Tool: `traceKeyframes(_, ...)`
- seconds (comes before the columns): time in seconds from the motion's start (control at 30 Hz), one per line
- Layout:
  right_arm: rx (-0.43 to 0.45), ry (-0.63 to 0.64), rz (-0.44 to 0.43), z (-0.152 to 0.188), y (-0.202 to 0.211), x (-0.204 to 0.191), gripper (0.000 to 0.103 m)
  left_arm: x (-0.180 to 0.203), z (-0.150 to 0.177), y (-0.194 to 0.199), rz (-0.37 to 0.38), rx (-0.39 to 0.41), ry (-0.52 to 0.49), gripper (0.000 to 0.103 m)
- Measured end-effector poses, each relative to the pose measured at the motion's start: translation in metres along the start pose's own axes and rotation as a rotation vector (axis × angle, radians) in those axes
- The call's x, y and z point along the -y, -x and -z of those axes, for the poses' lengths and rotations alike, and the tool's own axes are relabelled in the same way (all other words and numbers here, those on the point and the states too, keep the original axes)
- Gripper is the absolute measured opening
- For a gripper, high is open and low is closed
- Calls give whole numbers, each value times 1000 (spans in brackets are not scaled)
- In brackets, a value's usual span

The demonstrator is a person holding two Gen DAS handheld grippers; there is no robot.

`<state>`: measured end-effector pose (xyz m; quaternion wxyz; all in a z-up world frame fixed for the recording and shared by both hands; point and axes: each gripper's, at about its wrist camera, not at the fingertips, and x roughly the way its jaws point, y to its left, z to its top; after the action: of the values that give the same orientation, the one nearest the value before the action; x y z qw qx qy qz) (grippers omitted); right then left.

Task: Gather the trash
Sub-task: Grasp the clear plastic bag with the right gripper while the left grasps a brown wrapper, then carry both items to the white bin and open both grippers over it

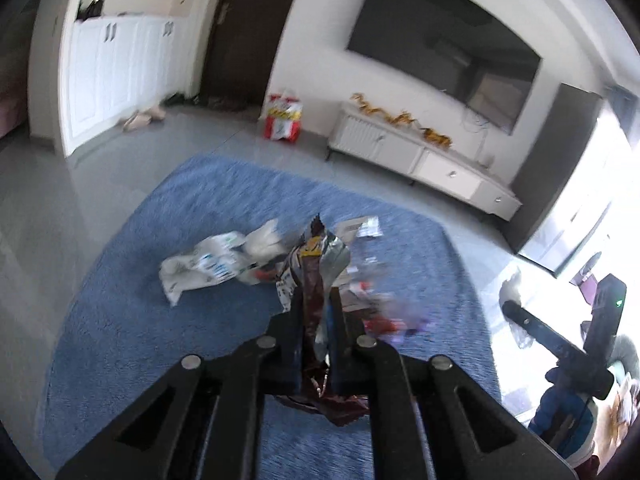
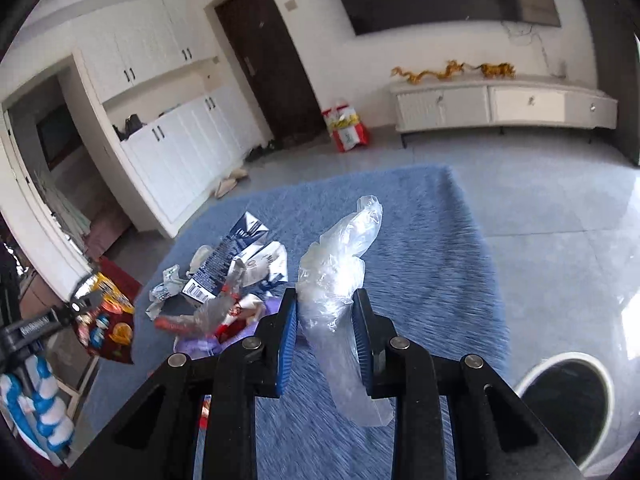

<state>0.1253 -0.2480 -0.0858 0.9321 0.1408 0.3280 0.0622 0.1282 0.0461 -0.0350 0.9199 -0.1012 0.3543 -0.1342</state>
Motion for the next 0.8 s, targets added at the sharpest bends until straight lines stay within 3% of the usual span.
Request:
traceKeyframes(0.23,27,8,141,18,55,59,27,94,6,1,138,-41,-144,8)
traceKeyframes(0.53,-68,-114,316,61,79,173,27,256,50,-74,354,-268,-334,8)
traceKeyframes(0.8,-162,-193,358,84,58,227,30,351,99,-134,384,-427,-438,8)
